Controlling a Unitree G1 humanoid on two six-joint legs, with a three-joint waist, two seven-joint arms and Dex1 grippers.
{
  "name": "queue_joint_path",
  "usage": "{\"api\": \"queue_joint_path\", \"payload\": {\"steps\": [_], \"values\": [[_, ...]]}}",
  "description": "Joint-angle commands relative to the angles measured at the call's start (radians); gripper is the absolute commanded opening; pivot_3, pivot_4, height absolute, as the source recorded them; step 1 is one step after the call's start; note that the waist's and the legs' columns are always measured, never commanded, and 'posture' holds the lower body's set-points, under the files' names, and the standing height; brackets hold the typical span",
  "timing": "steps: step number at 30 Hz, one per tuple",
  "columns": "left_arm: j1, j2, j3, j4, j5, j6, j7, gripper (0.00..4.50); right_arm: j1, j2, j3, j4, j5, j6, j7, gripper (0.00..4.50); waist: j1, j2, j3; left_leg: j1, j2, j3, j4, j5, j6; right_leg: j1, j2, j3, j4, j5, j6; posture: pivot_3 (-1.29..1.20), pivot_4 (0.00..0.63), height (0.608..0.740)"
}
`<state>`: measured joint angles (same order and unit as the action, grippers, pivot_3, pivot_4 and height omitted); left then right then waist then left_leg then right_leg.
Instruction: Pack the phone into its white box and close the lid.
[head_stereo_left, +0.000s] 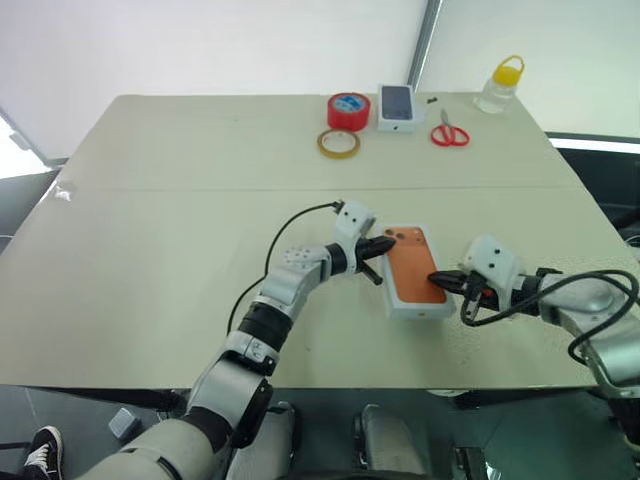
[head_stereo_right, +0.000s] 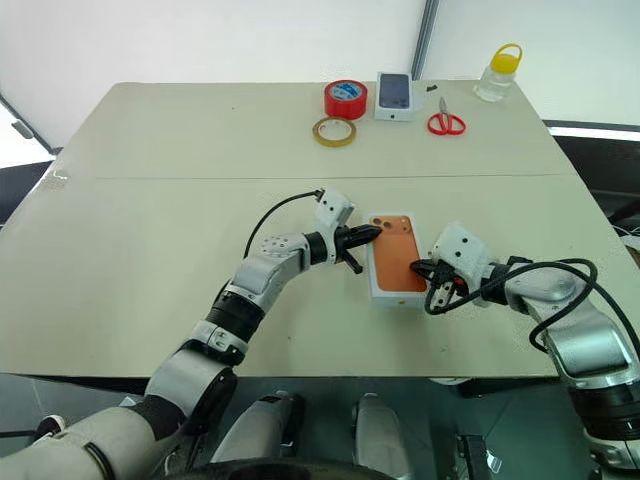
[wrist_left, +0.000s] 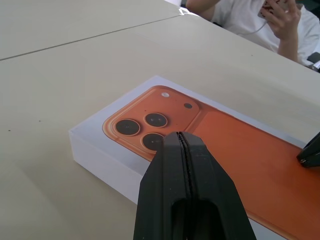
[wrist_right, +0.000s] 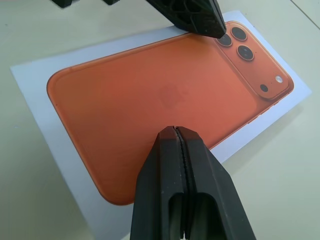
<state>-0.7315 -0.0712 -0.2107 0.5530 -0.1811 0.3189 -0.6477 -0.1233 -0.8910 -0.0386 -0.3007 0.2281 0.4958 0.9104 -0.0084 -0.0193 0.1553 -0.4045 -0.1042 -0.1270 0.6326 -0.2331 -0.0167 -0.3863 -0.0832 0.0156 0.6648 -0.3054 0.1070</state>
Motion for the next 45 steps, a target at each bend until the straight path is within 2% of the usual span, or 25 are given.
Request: {"api": "queue_joint_path", "payload": {"steps": [1,5,10,18,24,31,45], "values": [[0.027,0.009,-0.001,0.005,0.011,0.018,-0.007,0.00,0.013,-0.009,0.017,0.002,0.008,0.023,0.022,0.02,0.000,0.000,0.000,0.000,0.000,0.000,0.000,0.000,0.000,0.000,0.000,0.000,0.000,0.000,0.000,0.00,0.150,0.740],[0.005,-0.004,0.046,-0.019,-0.029,0.040,0.008,0.00,-0.034,0.014,-0.012,0.024,0.040,0.057,0.004,0.02,-0.002,0.000,0.000,0.000,0.000,0.000,0.000,0.000,0.000,0.000,0.000,0.000,0.000,0.000,0.000,0.00,0.150,0.740],[-0.002,0.005,0.107,-0.105,-0.068,0.065,0.041,0.00,-0.167,0.083,-0.074,0.123,0.045,0.082,-0.108,0.02,-0.004,0.000,0.001,-0.002,0.000,0.000,0.000,0.000,0.000,-0.004,0.000,0.001,0.002,0.000,0.000,0.00,0.150,0.740],[0.015,0.057,0.126,-0.066,-0.002,0.053,0.159,0.00,-0.235,0.096,0.028,0.287,-0.126,0.005,-0.229,0.02,0.002,0.000,0.001,-0.004,-0.001,0.000,0.000,0.004,-0.006,-0.006,-0.001,0.001,0.001,0.000,0.000,0.00,0.150,0.740],[0.033,0.021,0.087,-0.053,-0.003,0.069,0.128,0.00,-0.259,0.131,0.074,0.337,-0.158,-0.005,-0.230,0.02,-0.001,0.000,0.001,-0.004,-0.001,0.000,0.000,0.004,-0.006,-0.006,-0.001,0.001,0.002,0.000,0.000,0.00,0.150,0.740],[-0.017,-0.033,0.074,-0.008,0.002,0.089,0.132,0.00,-0.266,0.138,0.066,0.335,-0.148,0.000,-0.217,0.02,-0.003,0.000,0.001,-0.004,-0.001,0.000,0.000,0.003,-0.006,-0.007,-0.001,0.001,0.002,0.000,0.000,0.00,0.150,0.740],[-0.003,-0.031,0.050,-0.072,0.012,0.104,0.102,0.00,-0.238,0.137,0.037,0.265,-0.118,0.014,-0.186,0.02,-0.003,0.000,0.001,-0.004,-0.001,0.000,0.000,0.003,-0.006,-0.007,-0.001,0.001,0.002,0.000,0.000,0.00,0.150,0.740]]}}
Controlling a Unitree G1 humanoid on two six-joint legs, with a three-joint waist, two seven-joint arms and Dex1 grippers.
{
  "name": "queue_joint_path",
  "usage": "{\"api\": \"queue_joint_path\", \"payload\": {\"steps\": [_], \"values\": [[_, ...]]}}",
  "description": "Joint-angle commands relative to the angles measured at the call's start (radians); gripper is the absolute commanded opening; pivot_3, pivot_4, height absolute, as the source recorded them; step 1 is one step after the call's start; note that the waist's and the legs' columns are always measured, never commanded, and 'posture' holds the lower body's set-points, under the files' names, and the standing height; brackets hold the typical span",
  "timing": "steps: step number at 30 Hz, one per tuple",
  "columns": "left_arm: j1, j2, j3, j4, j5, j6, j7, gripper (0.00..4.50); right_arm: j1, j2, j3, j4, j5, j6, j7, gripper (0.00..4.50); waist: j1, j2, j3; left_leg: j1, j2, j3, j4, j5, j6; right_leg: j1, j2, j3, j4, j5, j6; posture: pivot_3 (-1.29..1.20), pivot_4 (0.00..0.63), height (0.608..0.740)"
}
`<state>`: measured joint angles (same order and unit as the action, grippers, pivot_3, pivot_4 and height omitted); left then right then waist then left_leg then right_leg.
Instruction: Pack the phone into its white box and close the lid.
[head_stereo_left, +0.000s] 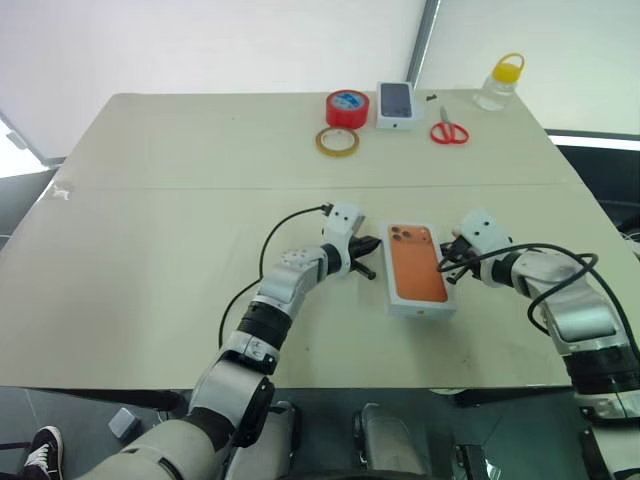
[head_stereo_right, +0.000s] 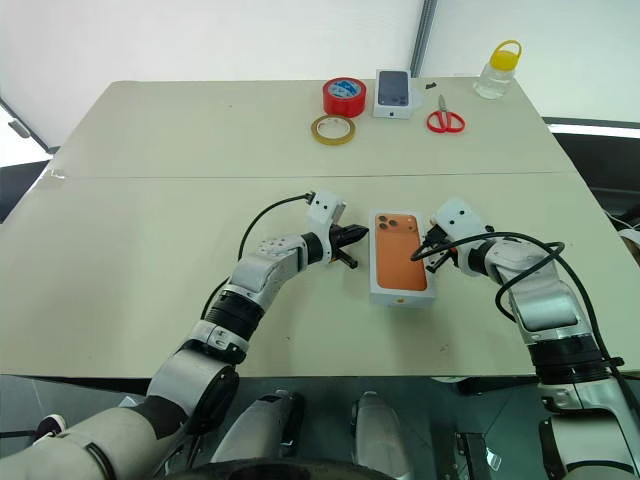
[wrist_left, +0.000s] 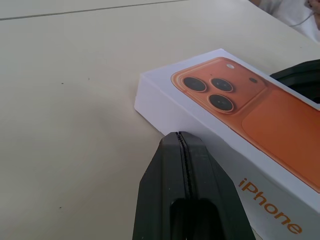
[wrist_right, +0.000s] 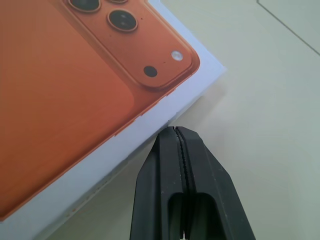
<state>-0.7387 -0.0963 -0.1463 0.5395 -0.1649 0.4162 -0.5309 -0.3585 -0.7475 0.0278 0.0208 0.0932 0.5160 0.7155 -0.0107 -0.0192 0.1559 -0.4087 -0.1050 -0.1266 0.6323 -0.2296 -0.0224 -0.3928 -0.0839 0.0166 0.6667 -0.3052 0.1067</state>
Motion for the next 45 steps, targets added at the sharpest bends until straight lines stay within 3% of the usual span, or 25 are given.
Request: {"api": "queue_joint_path", "payload": {"steps": [1,16,24,30,37,41,45], "values": [[0.009,-0.005,-0.018,-0.066,-0.003,0.010,-0.016,0.00,-0.002,-0.008,-0.029,-0.057,0.016,-0.008,0.011,0.02,-0.001,0.000,0.000,0.000,0.000,0.000,0.000,0.000,0.000,0.000,0.000,0.000,0.000,0.000,0.000,0.00,0.150,0.740],[0.073,0.008,-0.025,-0.160,-0.019,0.057,-0.018,0.00,0.018,-0.007,-0.048,-0.085,0.036,-0.005,0.029,0.02,-0.001,0.000,0.000,0.000,0.000,0.000,0.000,0.000,0.000,0.000,0.000,0.000,0.000,0.000,0.000,0.00,0.150,0.740],[0.081,0.041,-0.029,-0.196,-0.017,0.074,-0.033,0.00,0.074,-0.070,-0.031,-0.106,0.012,-0.028,0.083,0.02,0.001,0.000,0.000,0.000,0.000,0.000,0.000,0.000,0.000,0.000,0.000,0.000,0.000,0.000,0.000,0.00,0.150,0.740],[0.090,0.068,-0.012,-0.303,-0.067,0.106,-0.071,0.00,0.051,-0.138,-0.103,-0.099,0.051,-0.036,0.126,0.02,0.001,0.001,0.000,0.000,0.000,0.000,0.000,-0.001,0.001,0.000,0.000,0.000,0.000,0.000,0.000,0.00,0.150,0.740],[0.060,0.052,-0.010,-0.326,-0.099,0.121,-0.082,0.00,-0.011,-0.105,-0.131,-0.158,0.159,0.029,0.162,0.02,0.001,0.000,0.000,0.000,0.001,0.000,0.000,-0.002,0.003,0.001,0.000,0.000,0.000,0.000,0.000,0.00,0.150,0.740],[0.060,0.038,-0.062,-0.272,-0.075,0.129,-0.093,0.00,0.131,-0.140,-0.101,-0.315,0.280,0.117,0.299,0.02,0.012,0.000,0.000,0.000,0.000,0.000,0.000,-0.002,0.003,0.001,0.000,0.000,-0.001,0.000,0.000,0.00,0.150,0.740],[0.097,0.065,-0.144,-0.238,-0.027,0.146,-0.121,0.00,0.259,-0.199,-0.043,-0.385,0.256,0.093,0.354,0.02,0.022,0.000,0.000,0.000,0.000,0.000,0.001,-0.003,0.005,0.002,-0.001,0.000,-0.002,0.000,0.000,0.00,0.150,0.740]]}}
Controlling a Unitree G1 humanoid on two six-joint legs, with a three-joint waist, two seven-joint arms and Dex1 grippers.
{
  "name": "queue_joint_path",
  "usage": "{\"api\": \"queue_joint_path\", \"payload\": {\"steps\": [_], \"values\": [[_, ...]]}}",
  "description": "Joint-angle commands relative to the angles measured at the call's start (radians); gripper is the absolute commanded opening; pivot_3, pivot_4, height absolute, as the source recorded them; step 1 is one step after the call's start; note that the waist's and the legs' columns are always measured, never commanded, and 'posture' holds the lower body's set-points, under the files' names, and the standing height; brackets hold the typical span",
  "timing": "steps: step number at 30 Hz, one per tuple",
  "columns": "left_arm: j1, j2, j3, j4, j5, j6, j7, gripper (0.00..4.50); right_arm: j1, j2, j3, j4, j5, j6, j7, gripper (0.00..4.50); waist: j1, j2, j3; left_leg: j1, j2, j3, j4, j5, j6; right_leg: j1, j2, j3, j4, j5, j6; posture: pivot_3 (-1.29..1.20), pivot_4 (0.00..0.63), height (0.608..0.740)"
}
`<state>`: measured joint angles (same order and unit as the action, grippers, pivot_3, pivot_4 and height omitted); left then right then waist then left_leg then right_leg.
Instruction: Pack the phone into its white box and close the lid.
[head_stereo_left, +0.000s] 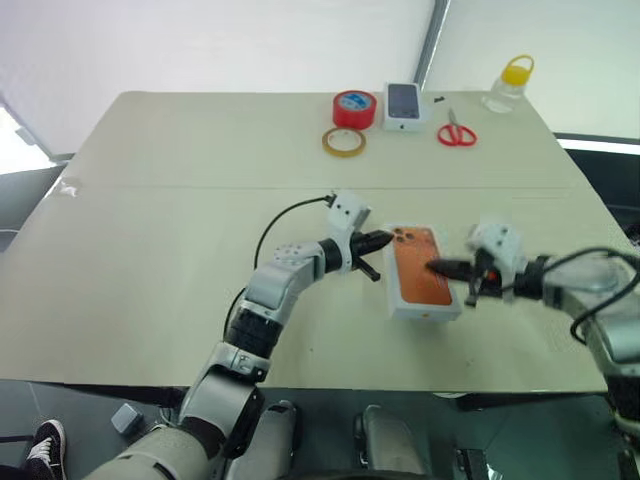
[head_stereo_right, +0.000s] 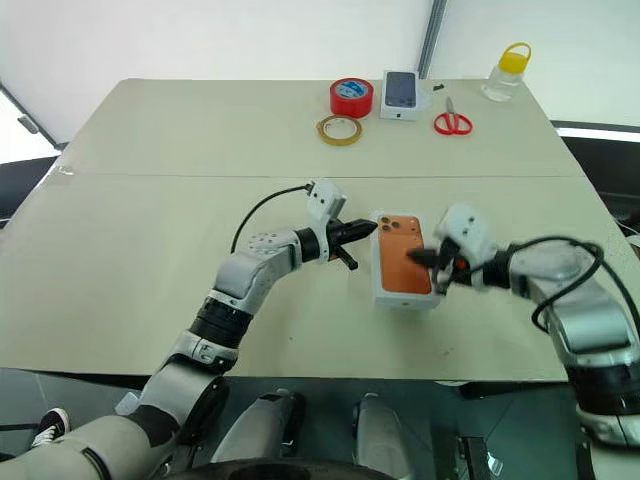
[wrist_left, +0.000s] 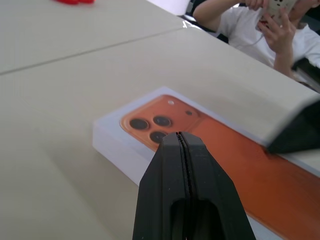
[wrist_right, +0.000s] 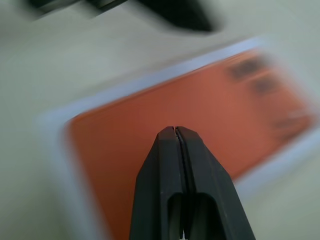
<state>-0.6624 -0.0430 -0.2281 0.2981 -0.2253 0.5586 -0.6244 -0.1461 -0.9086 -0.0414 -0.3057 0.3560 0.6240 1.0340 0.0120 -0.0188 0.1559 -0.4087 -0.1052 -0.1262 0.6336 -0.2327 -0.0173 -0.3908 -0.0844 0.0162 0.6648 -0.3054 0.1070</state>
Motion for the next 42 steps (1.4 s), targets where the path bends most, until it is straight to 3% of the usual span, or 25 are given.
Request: {"api": "queue_joint_path", "payload": {"steps": [1,7,12,18,22,27,35,37,38,40,42], "values": [[0.031,0.021,-0.082,0.006,0.047,-0.007,-0.034,0.00,0.062,-0.042,0.037,-0.065,-0.021,-0.032,0.031,0.02,-0.002,0.000,0.000,0.000,0.000,0.000,0.000,0.000,0.000,0.000,-0.001,0.000,0.000,0.000,0.000,0.00,0.150,0.740],[0.051,0.035,-0.078,-0.002,0.052,0.001,-0.022,0.00,0.028,-0.021,0.069,-0.020,-0.096,-0.088,-0.037,0.02,-0.001,0.000,-0.001,0.003,0.001,0.000,0.000,-0.001,0.001,0.003,0.000,0.000,0.000,0.000,0.000,0.00,0.150,0.740],[0.010,0.007,0.001,0.010,0.018,-0.032,0.015,0.00,-0.090,0.042,0.017,0.051,-0.054,-0.063,-0.096,0.02,-0.002,-0.001,-0.001,0.002,0.001,0.000,0.000,-0.001,0.001,0.002,0.000,0.000,0.000,0.000,0.000,0.00,0.150,0.740],[-0.141,-0.043,0.104,0.199,0.020,-0.159,0.108,0.00,-0.258,0.121,0.046,0.221,-0.150,-0.128,-0.230,0.02,0.001,-0.001,0.000,0.000,0.000,0.000,0.000,0.002,-0.004,-0.001,0.000,0.000,0.001,0.000,0.000,0.00,0.150,0.740],[-0.201,-0.051,0.088,0.358,0.059,-0.255,0.087,0.00,-0.325,0.179,0.091,0.340,-0.210,-0.174,-0.275,0.02,0.001,-0.001,0.000,0.000,-0.001,0.001,-0.001,0.003,-0.005,-0.001,-0.002,0.000,0.000,0.000,0.001,0.00,0.150,0.740],[-0.204,-0.053,0.015,0.480,0.143,-0.287,0.061,0.00,-0.312,0.160,0.192,0.417,-0.338,-0.226,-0.277,0.02,-0.001,-0.001,0.000,-0.001,-0.002,0.002,-0.001,0.003,-0.005,-0.002,-0.002,0.000,0.001,0.000,0.001,0.00,0.150,0.740],[-0.134,-0.049,0.081,0.310,0.069,-0.273,0.003,0.00,-0.315,0.212,0.095,0.365,-0.254,-0.167,-0.285,0.02,-0.001,-0.001,0.000,0.000,-0.001,0.001,0.000,0.003,-0.005,-0.001,-0.002,0.000,0.001,0.000,0.001,0.00,0.150,0.740],[-0.116,-0.024,0.108,0.235,0.045,-0.260,-0.006,0.90,-0.338,0.238,0.041,0.346,-0.167,-0.089,-0.267,0.00,-0.001,-0.001,0.000,0.000,-0.001,0.001,0.000,0.003,-0.005,-0.002,-0.002,0.000,0.001,0.000,0.001,0.00,0.150,0.740],[-0.106,-0.006,0.116,0.189,0.034,-0.249,-0.016,1.37,-0.353,0.254,0.000,0.336,-0.104,-0.029,-0.255,0.25,-0.004,-0.001,0.000,0.000,-0.001,0.001,-0.001,0.003,-0.005,-0.002,-0.002,0.000,0.001,0.000,0.001,0.00,0.150,0.740],[-0.084,0.031,0.132,0.102,0.010,-0.207,-0.028,2.40,-0.374,0.262,-0.042,0.330,-0.041,0.030,-0.240,0.90,-0.010,0.000,0.000,0.000,-0.001,0.001,-0.001,0.003,-0.005,-0.002,-0.002,0.001,0.002,0.000,0.000,0.00,0.150,0.740],[-0.050,0.091,0.133,-0.016,-0.006,-0.169,-0.053,3.46,-0.370,0.241,-0.037,0.314,-0.035,0.023,-0.211,1.93,-0.011,0.000,0.000,0.000,-0.001,0.001,-0.001,0.003,-0.005,-0.003,-0.002,0.001,0.002,0.000,0.000,0.00,0.150,0.740]]}}
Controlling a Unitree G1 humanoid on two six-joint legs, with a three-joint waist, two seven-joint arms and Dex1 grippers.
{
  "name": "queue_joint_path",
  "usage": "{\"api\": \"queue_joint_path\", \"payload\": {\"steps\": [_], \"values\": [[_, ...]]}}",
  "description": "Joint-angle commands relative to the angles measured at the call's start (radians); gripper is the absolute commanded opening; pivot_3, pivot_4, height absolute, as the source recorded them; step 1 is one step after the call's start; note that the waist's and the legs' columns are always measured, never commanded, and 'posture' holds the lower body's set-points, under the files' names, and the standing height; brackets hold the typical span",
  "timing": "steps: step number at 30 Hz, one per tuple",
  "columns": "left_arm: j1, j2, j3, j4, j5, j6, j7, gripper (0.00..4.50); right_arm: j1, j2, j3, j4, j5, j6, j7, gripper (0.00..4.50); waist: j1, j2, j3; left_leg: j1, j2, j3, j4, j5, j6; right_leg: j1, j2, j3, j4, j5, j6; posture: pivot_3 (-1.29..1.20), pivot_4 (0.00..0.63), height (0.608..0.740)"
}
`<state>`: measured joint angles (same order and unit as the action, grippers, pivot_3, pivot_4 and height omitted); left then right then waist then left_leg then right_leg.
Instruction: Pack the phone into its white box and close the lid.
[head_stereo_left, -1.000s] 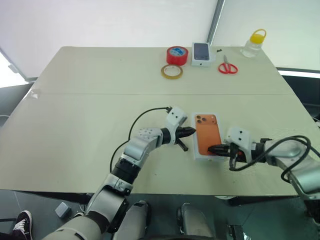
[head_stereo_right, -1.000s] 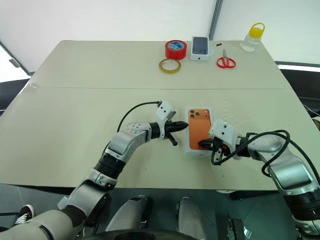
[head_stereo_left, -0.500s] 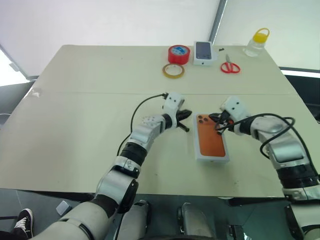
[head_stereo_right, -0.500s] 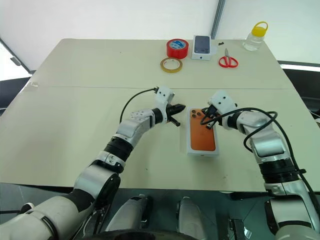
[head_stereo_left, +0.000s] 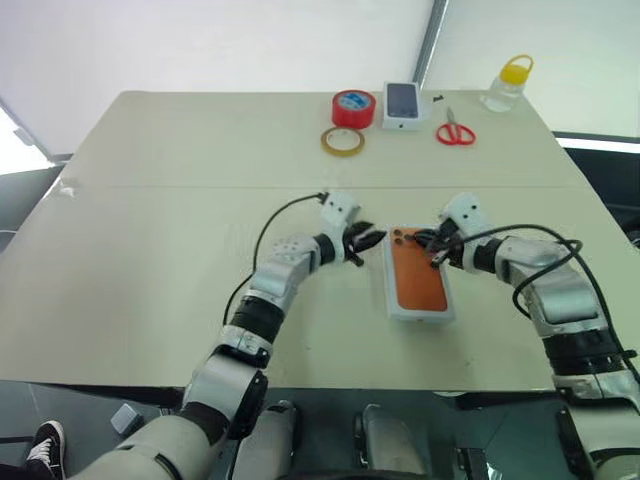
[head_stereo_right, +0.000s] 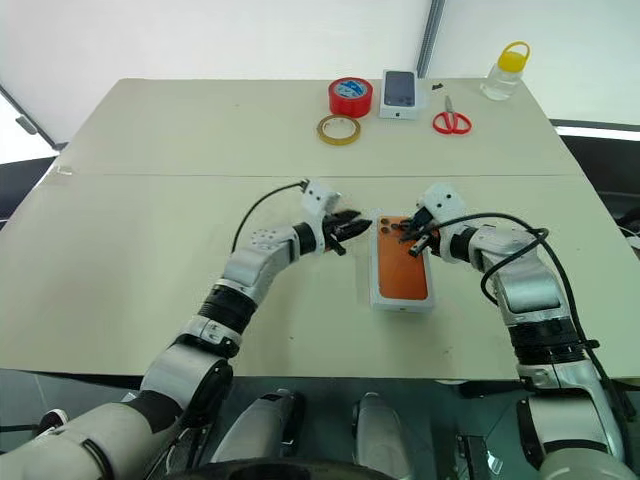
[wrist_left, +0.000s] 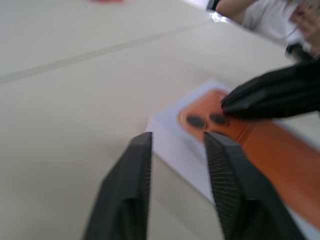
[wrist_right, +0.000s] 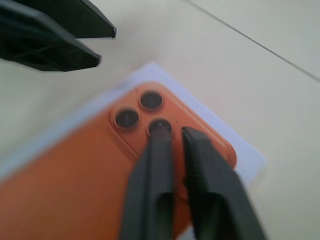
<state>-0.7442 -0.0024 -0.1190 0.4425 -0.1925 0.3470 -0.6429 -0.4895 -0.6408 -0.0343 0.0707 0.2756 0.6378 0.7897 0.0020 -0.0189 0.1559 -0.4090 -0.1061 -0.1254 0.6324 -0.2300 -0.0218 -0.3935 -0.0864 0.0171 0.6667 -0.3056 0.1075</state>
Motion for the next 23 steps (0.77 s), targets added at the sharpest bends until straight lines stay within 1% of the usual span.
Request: {"api": "queue_joint_path", "payload": {"steps": [1,2,3,5,6,8,9,12,17,20,23], "values": [[0.051,0.095,0.037,-0.230,-0.056,0.065,-0.053,3.97,-0.021,-0.040,-0.044,-0.073,0.053,-0.004,0.058,2.41,-0.003,0.000,0.000,0.000,0.000,0.000,0.000,0.000,0.000,0.000,0.000,0.000,0.000,0.000,0.000,0.00,0.150,0.740],[0.067,0.132,0.050,-0.288,-0.071,0.084,-0.065,4.42,-0.016,-0.052,-0.045,-0.078,0.062,-0.011,0.080,2.88,-0.007,0.000,0.000,0.000,0.000,0.000,-0.001,0.000,0.000,0.000,0.000,0.000,0.000,0.000,0.000,0.00,0.150,0.740],[0.083,0.175,0.070,-0.345,-0.087,0.115,-0.071,4.50,-0.010,-0.067,-0.043,-0.076,0.059,-0.028,0.100,3.37,-0.011,0.000,0.000,0.000,0.000,0.000,-0.001,0.000,0.000,0.000,0.000,0.000,0.000,0.000,0.000,0.00,0.150,0.740],[0.110,0.241,0.087,-0.429,-0.105,0.144,-0.082,4.50,-0.001,-0.092,-0.042,-0.065,0.060,-0.053,0.132,4.37,-0.015,0.001,0.000,0.000,0.000,0.000,-0.001,0.000,0.000,-0.001,0.000,0.000,0.000,0.000,0.000,0.00,0.150,0.740],[0.130,0.278,0.108,-0.481,-0.134,0.177,-0.095,4.50,0.007,-0.110,-0.043,-0.066,0.064,-0.062,0.156,4.44,-0.015,0.001,0.000,0.000,0.000,0.000,-0.001,0.000,0.001,0.000,0.000,0.000,0.000,0.000,0.000,0.00,0.150,0.740],[0.178,0.345,0.163,-0.570,-0.199,0.228,-0.123,4.50,0.025,-0.141,-0.054,-0.067,0.064,-0.112,0.195,4.44,-0.015,0.001,0.000,0.000,0.000,0.000,-0.001,-0.003,0.004,0.000,0.000,0.000,0.000,0.000,0.000,0.00,0.150,0.740],[0.228,0.397,0.204,-0.613,-0.226,0.248,-0.146,4.50,0.043,-0.165,-0.065,-0.072,0.069,-0.135,0.225,4.44,-0.016,0.001,0.000,0.000,0.000,0.000,-0.001,-0.003,0.004,0.000,0.000,0.000,0.000,0.000,0.000,0.00,0.150,0.740],[0.356,0.499,0.289,-0.679,-0.263,0.251,-0.167,4.50,0.099,-0.218,-0.088,-0.064,0.057,-0.219,0.277,4.44,-0.017,0.002,0.001,0.000,0.001,0.000,-0.002,-0.003,0.004,0.000,0.000,0.000,0.000,0.000,0.000,0.00,0.150,0.740],[0.549,0.595,0.382,-0.753,-0.291,0.246,-0.171,4.50,0.191,-0.265,-0.133,-0.045,0.052,-0.318,0.309,4.44,-0.013,0.002,0.001,0.001,0.001,0.000,-0.001,-0.003,0.005,0.001,0.000,0.000,-0.001,0.000,-0.001,0.00,0.150,0.740],[0.630,0.622,0.416,-0.794,-0.305,0.235,-0.163,4.50,0.229,-0.283,-0.152,-0.045,0.052,-0.356,0.331,4.44,-0.012,0.003,0.001,0.001,0.001,0.000,-0.001,-0.004,0.006,0.001,-0.001,0.000,-0.001,0.000,-0.001,0.00,0.150,0.740],[0.712,0.655,0.438,-0.786,-0.259,0.157,-0.178,4.50,0.246,-0.286,-0.162,-0.022,0.043,-0.423,0.343,4.44,-0.012,0.003,0.001,0.001,0.001,0.000,-0.002,-0.004,0.006,0.001,-0.001,0.000,-0.002,0.000,-0.001,0.00,0.150,0.740]]}}
